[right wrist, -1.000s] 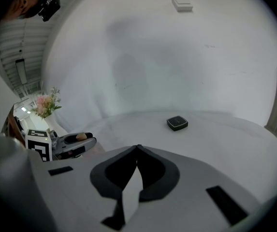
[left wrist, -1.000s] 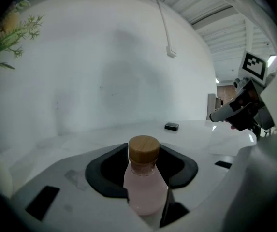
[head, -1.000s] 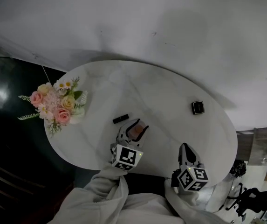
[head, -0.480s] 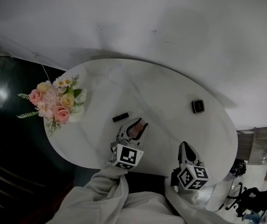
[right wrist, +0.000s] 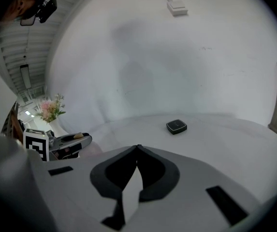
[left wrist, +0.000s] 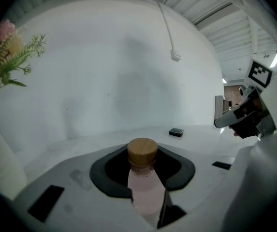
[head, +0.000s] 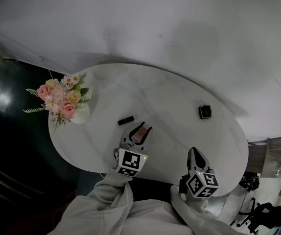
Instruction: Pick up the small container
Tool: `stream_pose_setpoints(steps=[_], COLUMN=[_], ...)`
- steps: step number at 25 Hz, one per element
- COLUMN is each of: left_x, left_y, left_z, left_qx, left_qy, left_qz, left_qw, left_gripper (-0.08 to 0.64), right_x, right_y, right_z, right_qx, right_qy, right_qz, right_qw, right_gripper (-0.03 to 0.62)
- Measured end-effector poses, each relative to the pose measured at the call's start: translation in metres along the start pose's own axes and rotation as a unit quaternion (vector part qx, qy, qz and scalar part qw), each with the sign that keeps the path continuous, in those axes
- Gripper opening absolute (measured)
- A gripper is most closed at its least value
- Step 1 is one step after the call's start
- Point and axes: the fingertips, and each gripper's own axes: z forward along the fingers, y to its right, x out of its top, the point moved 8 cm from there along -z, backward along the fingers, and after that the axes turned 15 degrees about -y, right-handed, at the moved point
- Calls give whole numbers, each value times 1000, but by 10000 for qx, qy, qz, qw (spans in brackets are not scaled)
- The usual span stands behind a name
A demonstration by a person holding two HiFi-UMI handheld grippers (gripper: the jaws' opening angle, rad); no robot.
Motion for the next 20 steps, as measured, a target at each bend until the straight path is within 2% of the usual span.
stream_pose_setpoints(steps=[20], left_x=[18], left_y=[45], left_z=[-100], left_qx=[956], left_qy=[84], left_qz=[-465], left_qw=[9943], left_gripper=[117], right_x=[3], right_y=[21], right_z=[-45], right_qx=[766], right_qy=[340], right_qz=[-467], right_qw=[9954], right_gripper=[49])
